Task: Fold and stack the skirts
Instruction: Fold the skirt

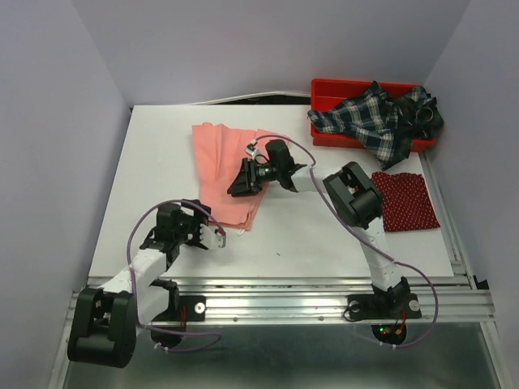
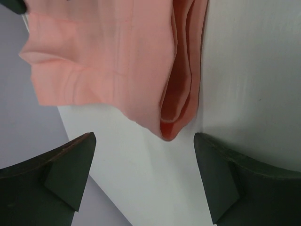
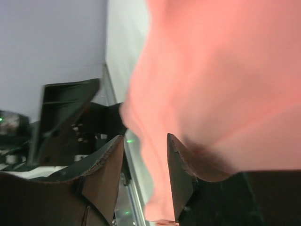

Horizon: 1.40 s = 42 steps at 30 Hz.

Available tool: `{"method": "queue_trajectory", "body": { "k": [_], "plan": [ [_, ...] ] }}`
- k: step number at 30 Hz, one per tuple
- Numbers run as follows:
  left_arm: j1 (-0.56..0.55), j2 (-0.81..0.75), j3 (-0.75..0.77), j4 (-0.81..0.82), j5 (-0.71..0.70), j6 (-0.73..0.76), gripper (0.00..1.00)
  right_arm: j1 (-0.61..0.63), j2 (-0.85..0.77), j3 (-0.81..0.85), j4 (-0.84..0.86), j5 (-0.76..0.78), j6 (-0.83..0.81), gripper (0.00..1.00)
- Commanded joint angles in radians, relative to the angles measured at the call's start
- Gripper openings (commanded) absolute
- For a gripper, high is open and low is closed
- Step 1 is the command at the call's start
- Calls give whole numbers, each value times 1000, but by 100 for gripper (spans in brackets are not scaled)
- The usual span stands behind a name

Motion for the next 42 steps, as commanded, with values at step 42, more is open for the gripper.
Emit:
{"method": "queue_trajectory", "body": {
  "k": [42],
  "plan": [
    [-344,320,259,117,-189,-396,59,10,112,-21,-262,55,-165,38]
  ]
}}
